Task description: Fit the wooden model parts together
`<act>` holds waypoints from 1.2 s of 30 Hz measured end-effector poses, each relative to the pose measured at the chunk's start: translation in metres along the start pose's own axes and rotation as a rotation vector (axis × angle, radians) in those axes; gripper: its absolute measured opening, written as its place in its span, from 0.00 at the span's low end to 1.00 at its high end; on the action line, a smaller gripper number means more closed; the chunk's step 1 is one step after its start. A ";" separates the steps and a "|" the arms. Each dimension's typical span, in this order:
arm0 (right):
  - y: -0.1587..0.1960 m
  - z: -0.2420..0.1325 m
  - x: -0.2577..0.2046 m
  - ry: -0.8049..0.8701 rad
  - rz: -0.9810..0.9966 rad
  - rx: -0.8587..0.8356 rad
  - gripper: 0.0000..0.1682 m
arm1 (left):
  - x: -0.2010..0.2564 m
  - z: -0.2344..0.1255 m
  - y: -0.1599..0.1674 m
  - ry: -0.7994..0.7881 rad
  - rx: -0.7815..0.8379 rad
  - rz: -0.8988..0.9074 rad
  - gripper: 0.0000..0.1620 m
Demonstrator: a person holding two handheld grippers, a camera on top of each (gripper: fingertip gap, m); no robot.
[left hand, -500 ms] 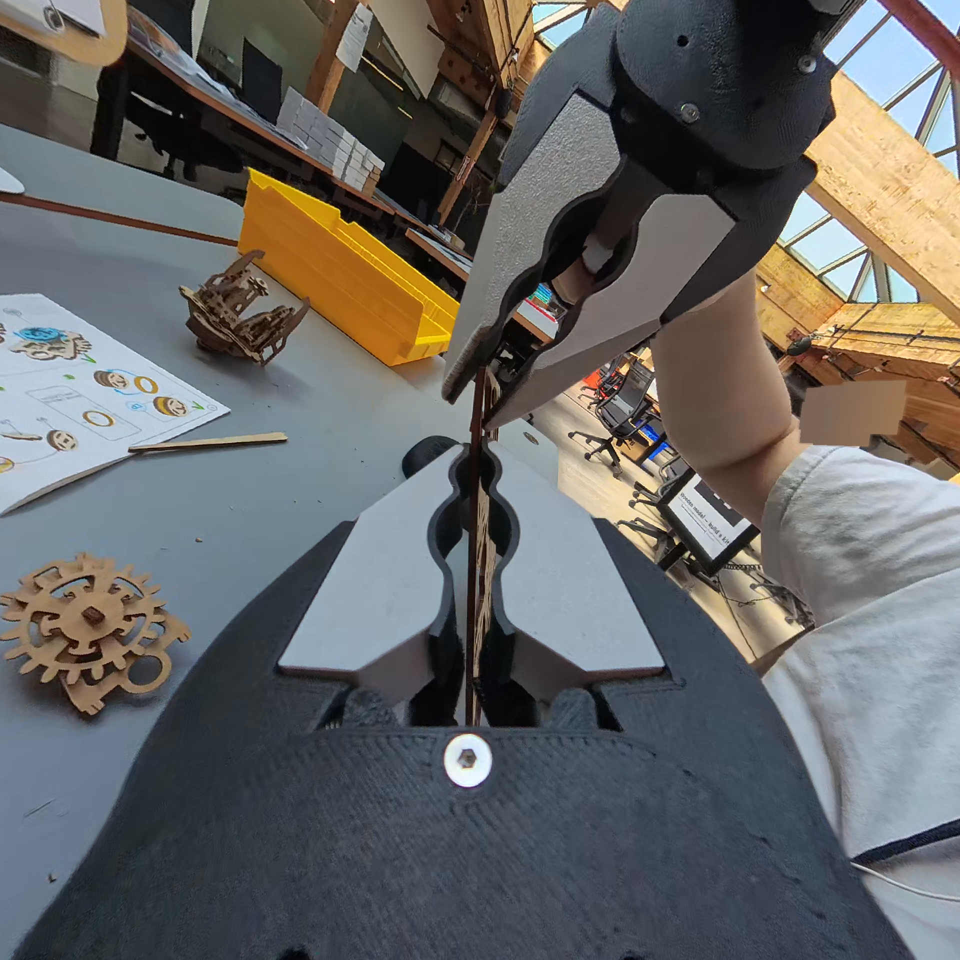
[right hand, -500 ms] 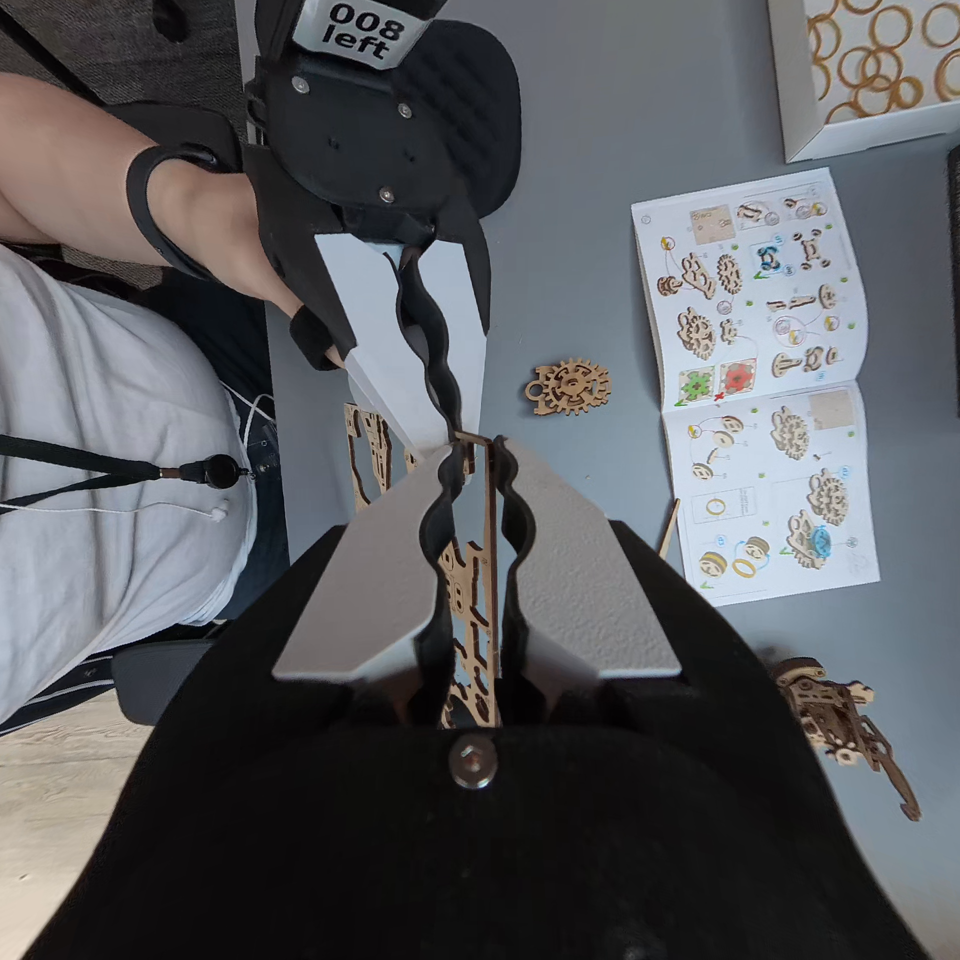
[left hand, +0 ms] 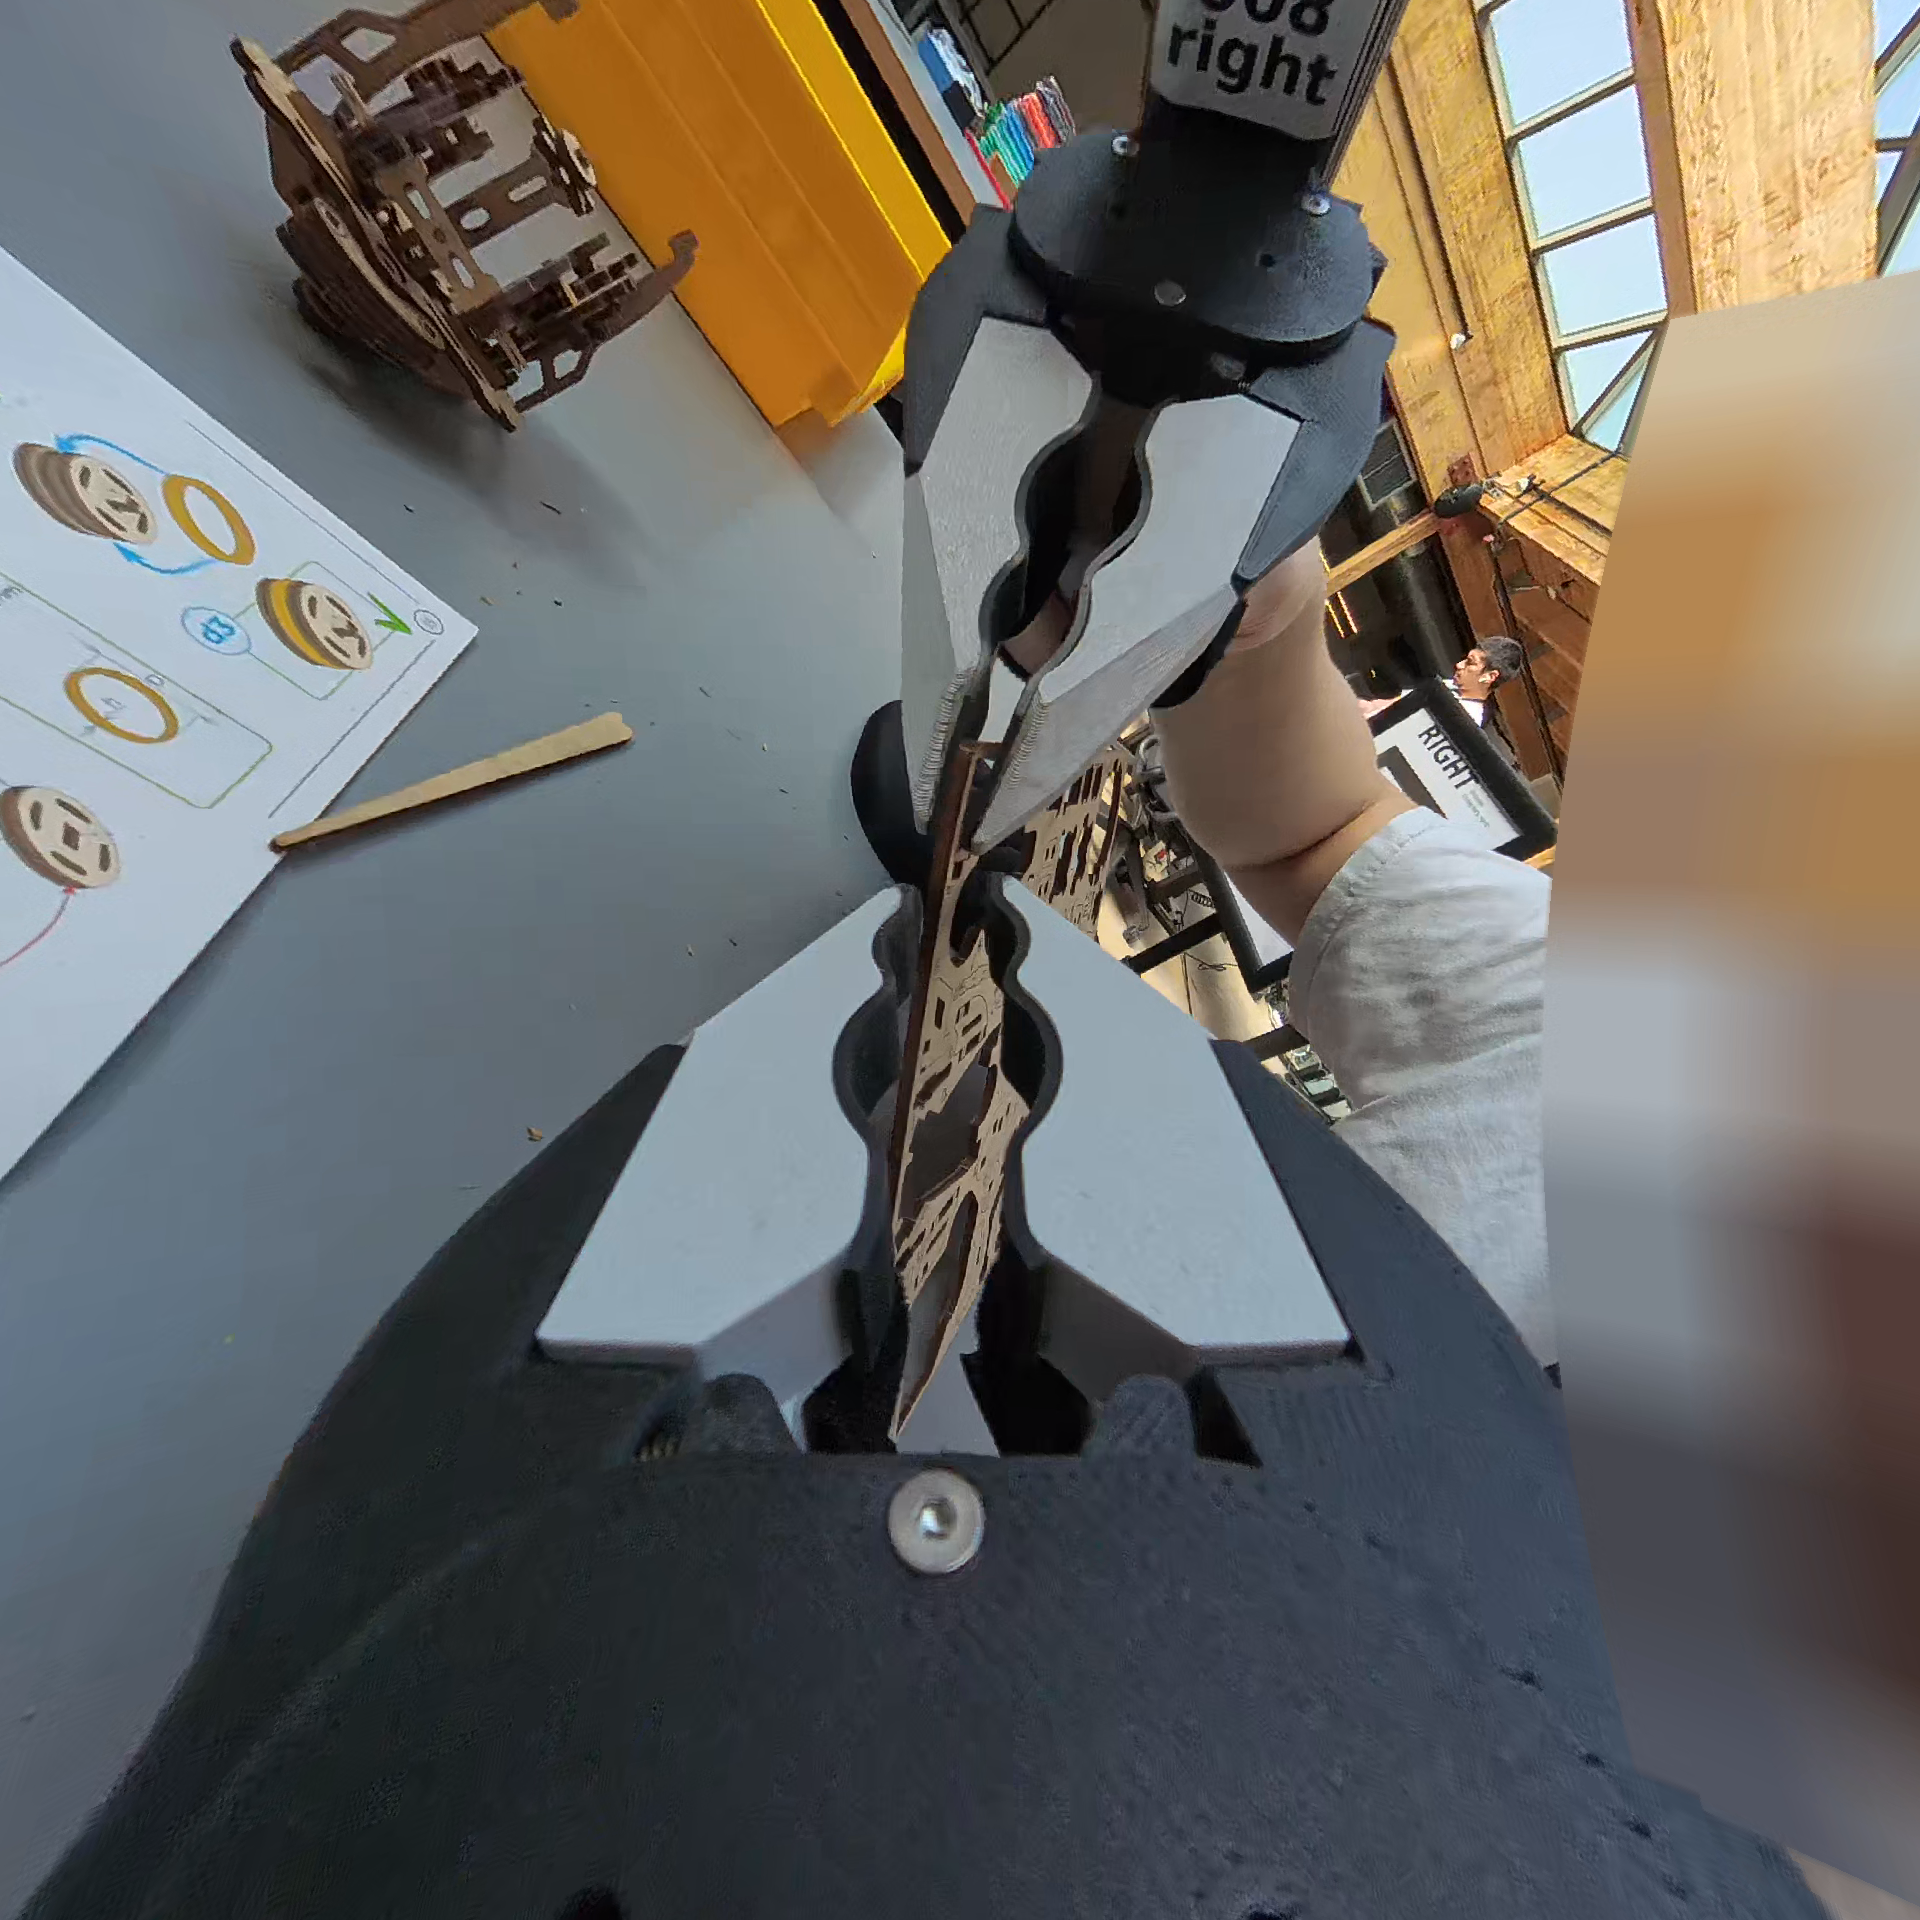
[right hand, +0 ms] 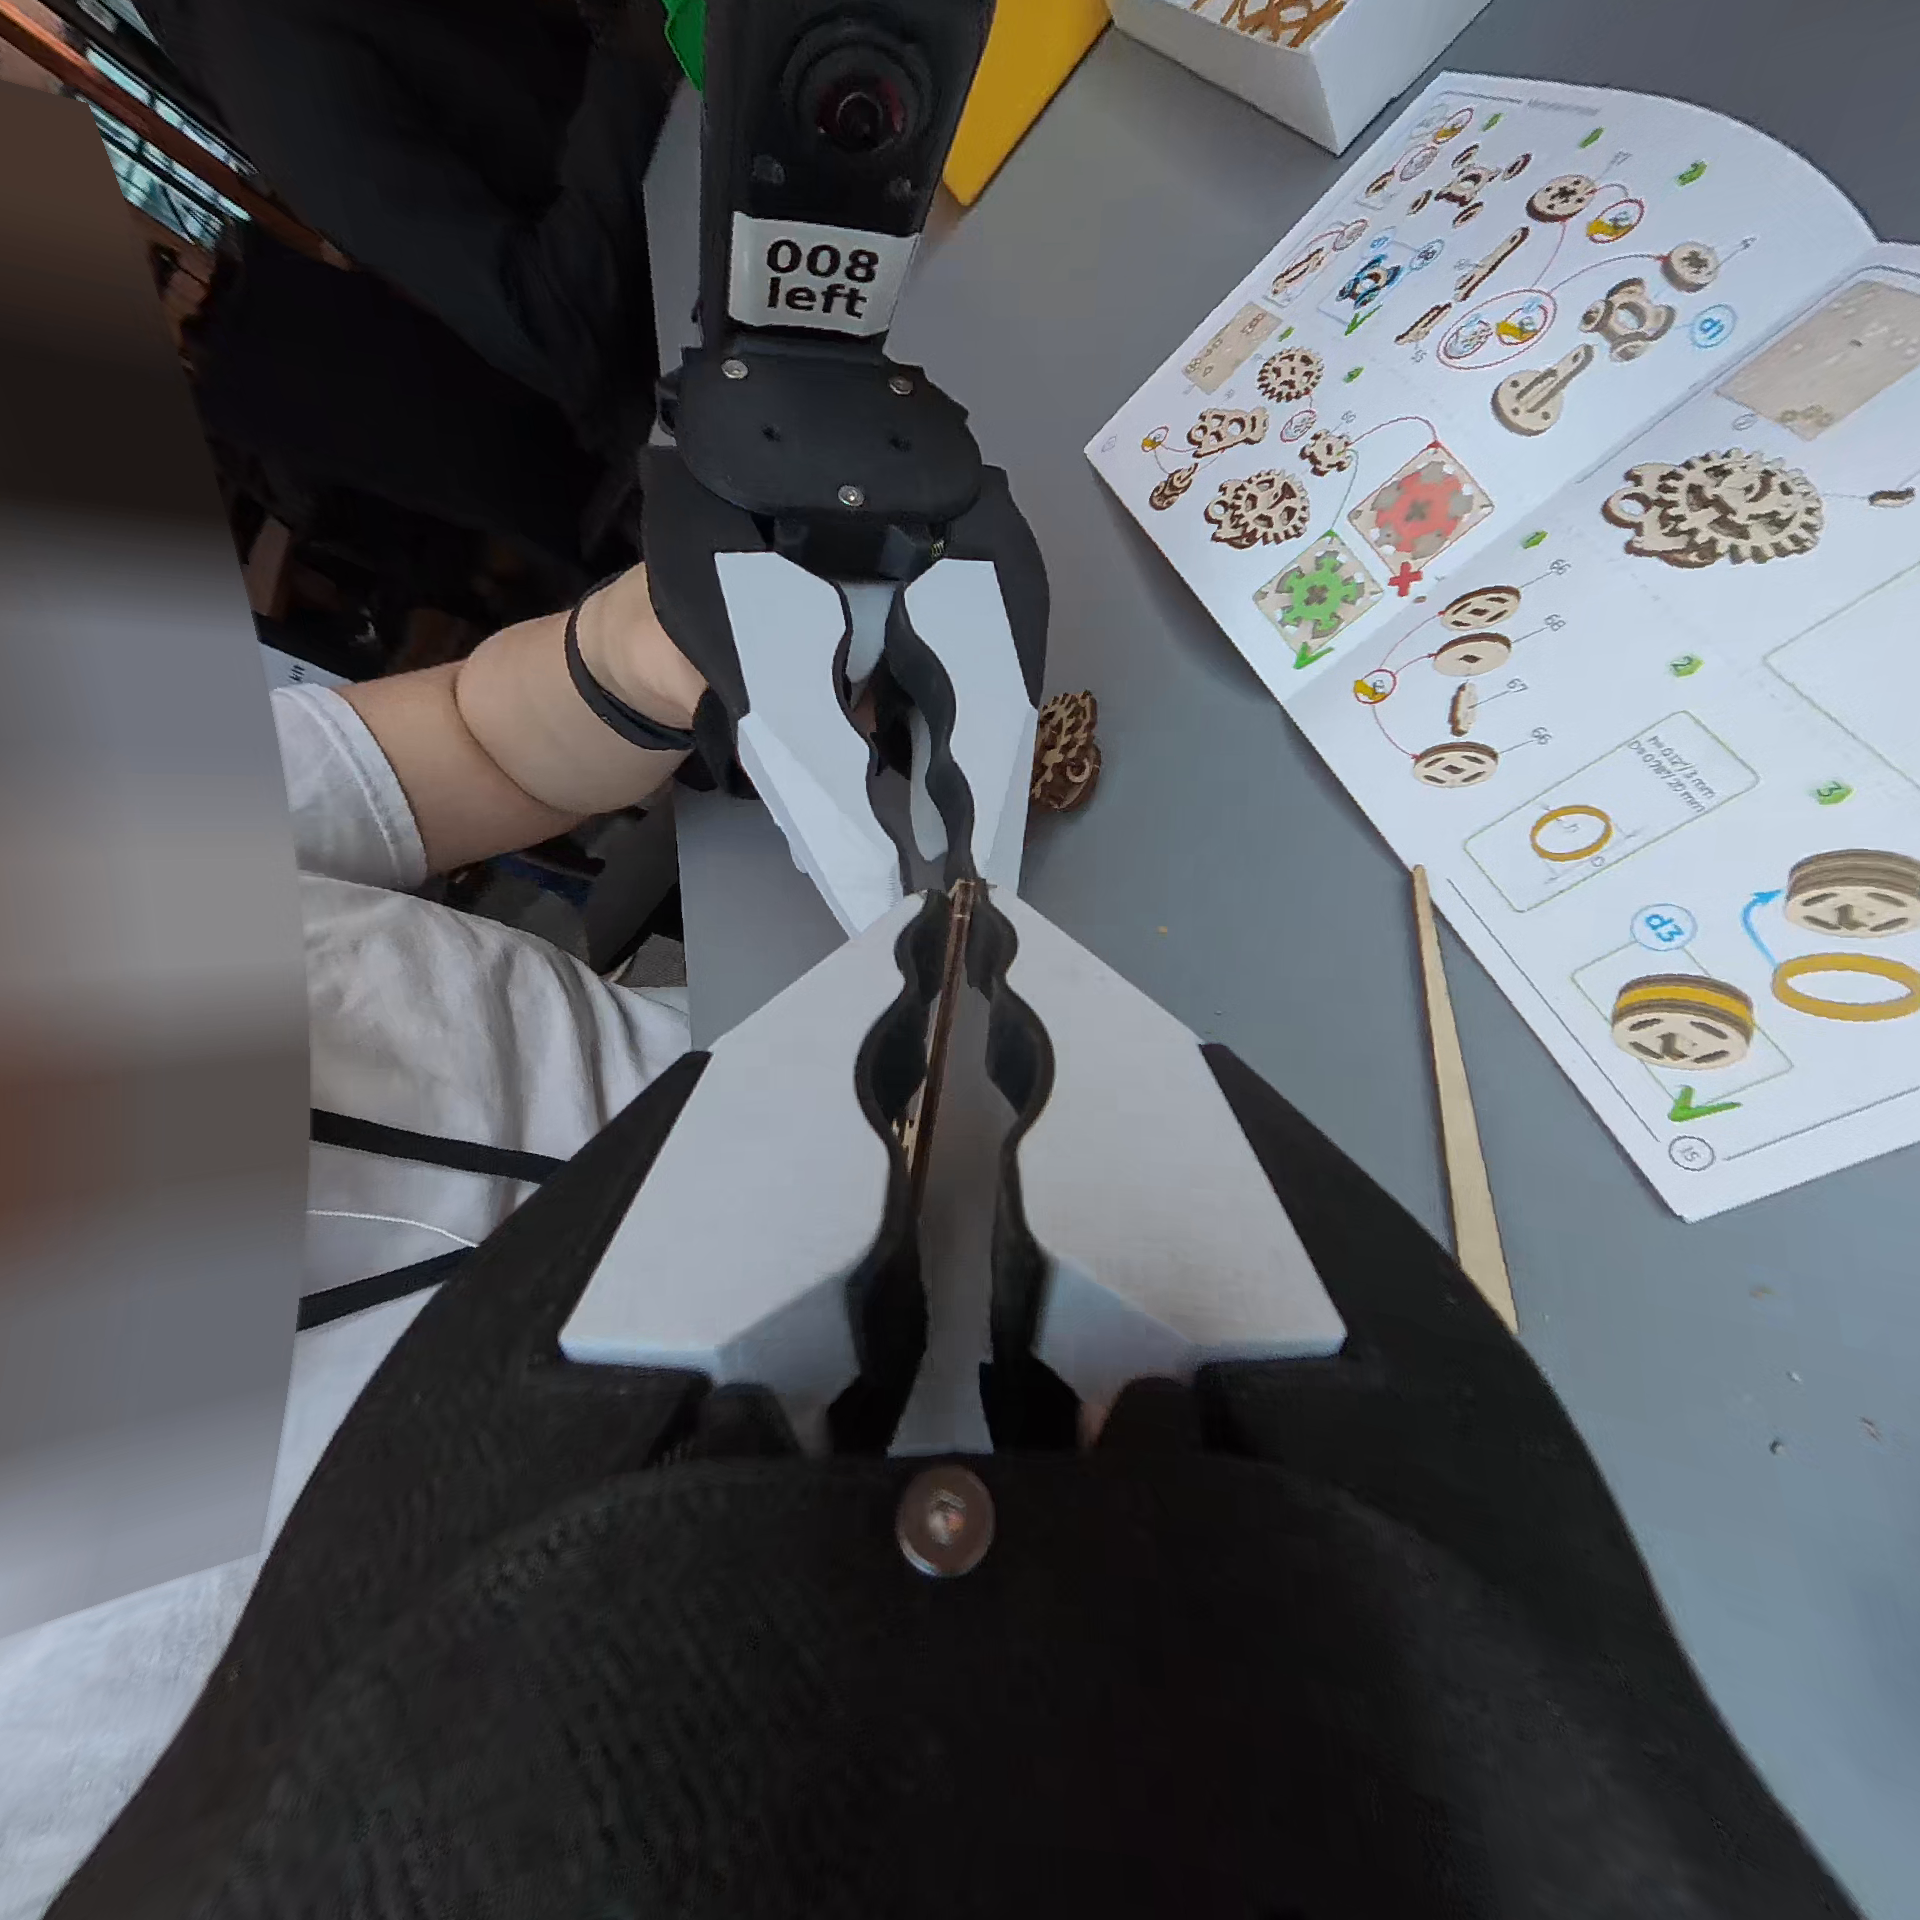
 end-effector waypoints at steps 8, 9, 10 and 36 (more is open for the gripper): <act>0.022 -0.004 0.030 -0.168 0.038 0.131 0.03 | -0.020 0.019 0.006 0.050 -0.217 -0.095 0.01; 0.024 -0.003 0.034 -0.172 0.022 0.122 0.03 | -0.023 0.021 0.007 0.038 -0.233 -0.109 0.01; 0.027 -0.002 0.038 -0.174 0.013 0.107 0.04 | -0.026 0.022 0.008 0.024 -0.247 -0.128 0.01; 0.051 0.020 0.035 0.010 0.050 -0.299 0.06 | -0.034 0.035 0.032 -0.051 -0.394 -0.024 0.02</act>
Point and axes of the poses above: each gripper's, where its closed fingertips meet, z out along the fingers, y out of its underside, x = y × z across the jaws, the point moved 3 cm from there along -z, back along the fingers, and after that the axes turned 8 degrees about -x, right-handed, at the moved point
